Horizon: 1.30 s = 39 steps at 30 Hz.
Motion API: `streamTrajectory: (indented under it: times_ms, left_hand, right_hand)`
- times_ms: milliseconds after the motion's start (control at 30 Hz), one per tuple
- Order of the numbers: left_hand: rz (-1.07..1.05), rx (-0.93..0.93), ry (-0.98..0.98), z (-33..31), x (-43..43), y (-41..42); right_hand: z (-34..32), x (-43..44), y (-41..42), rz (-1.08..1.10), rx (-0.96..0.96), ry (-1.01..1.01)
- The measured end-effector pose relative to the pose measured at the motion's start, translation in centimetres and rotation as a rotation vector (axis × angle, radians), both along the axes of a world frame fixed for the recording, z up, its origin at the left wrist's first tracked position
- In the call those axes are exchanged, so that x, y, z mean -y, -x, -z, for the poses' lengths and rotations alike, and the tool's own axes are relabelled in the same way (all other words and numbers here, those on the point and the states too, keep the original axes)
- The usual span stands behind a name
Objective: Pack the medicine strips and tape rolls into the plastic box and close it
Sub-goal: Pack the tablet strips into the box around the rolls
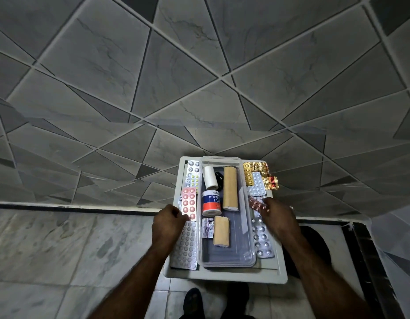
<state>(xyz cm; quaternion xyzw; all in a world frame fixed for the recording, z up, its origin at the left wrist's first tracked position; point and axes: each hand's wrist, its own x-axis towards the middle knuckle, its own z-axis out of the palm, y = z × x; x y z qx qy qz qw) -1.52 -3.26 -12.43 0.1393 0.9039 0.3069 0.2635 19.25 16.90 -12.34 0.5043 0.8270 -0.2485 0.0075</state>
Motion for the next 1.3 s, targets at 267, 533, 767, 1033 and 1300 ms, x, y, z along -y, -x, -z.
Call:
streamTrajectory:
  times_ms: [267,533,767,1033,1300]
  left_hand:
    - [0.064,-0.032,0.086,0.3,-1.1,0.3]
    - [0.011,0.124,0.128,0.5,-1.7,1.0]
    - [-0.035,0.205,0.040,0.5,-2.0,1.8]
    - [-0.083,0.258,-0.162,-0.8,-1.5,1.3]
    - [-0.048,0.148,-0.213,-3.1,-0.3,1.1]
  right_hand:
    - [1.0,0.7,0.5,-0.097,0.146,-0.137]
    - [0.4,0.8,0.7,0.043,0.063,-0.099]
    - [-0.3,0.8,0.9,0.267,-0.170,0.106]
    - [-4.0,2.2,1.4,0.457,-0.516,0.268]
    - [-5.3,5.9,2.1,0.332,-0.521,0.217]
